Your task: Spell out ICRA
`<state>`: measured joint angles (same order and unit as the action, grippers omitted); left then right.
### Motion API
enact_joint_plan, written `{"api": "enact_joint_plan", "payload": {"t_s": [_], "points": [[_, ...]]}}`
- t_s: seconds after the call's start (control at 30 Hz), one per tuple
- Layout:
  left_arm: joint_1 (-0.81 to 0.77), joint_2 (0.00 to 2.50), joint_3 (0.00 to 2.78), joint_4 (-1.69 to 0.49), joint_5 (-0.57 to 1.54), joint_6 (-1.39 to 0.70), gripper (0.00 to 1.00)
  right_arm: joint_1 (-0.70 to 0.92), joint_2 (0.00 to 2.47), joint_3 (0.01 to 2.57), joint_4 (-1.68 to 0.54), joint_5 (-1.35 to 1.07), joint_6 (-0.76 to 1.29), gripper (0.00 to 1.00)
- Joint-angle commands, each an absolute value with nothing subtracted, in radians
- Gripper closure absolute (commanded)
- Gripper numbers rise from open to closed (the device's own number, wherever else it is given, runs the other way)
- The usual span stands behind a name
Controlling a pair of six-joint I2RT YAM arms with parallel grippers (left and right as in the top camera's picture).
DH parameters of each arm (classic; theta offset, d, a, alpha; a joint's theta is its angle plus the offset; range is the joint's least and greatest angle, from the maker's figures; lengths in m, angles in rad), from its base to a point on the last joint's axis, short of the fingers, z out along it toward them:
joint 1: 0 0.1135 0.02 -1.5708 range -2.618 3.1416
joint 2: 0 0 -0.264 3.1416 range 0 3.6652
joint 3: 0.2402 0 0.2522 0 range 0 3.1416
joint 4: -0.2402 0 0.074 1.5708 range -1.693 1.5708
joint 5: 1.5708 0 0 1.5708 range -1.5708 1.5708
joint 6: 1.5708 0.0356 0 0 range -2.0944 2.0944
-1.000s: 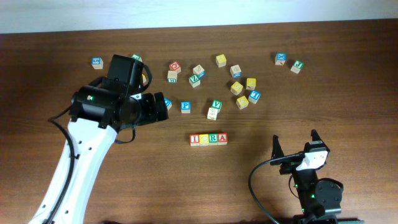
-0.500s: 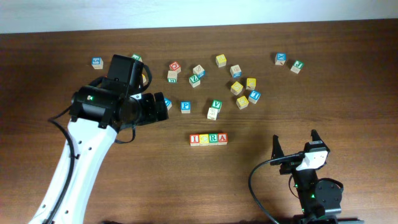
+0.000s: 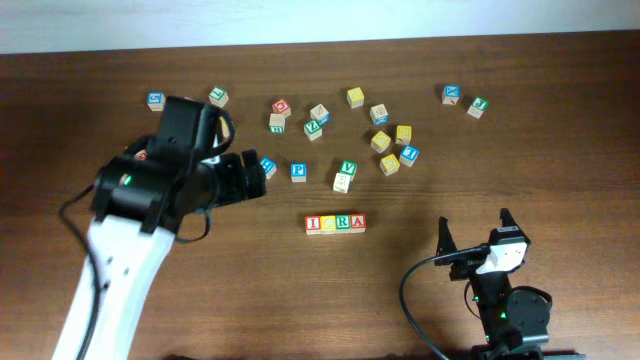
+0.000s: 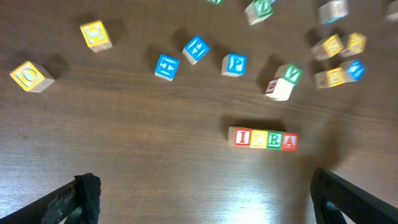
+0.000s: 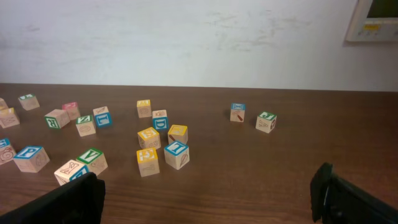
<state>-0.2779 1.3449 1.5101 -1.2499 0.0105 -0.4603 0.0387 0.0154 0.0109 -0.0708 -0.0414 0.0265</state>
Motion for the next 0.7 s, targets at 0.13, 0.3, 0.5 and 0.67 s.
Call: {"api": "enact_joint_plan", "payload": {"t_s": [0.13,0.3,0.5,0.67], "points": [[-0.272,1.116,1.517,-1.281,-0.068,-0.428,0.01,0.032,0.003,0.006,-0.078,-0.029,0.033,0.02],[-0.272,0.942,1.516,-1.356,-0.13,-0.427,0.01,0.032,0.003,0.006,-0.078,-0.029,0.033,0.02],[-0.259,0.83,1.473,-1.457,-0.152,-0.366,0.01,0.032,0.003,0.006,-0.078,-0.029,0.033,0.02],[-0.239,0.753,1.275,-1.217,0.009,-0.068,0.01,0.032,0.003,0.006,-0.078,-0.029,0.033,0.02]]}}
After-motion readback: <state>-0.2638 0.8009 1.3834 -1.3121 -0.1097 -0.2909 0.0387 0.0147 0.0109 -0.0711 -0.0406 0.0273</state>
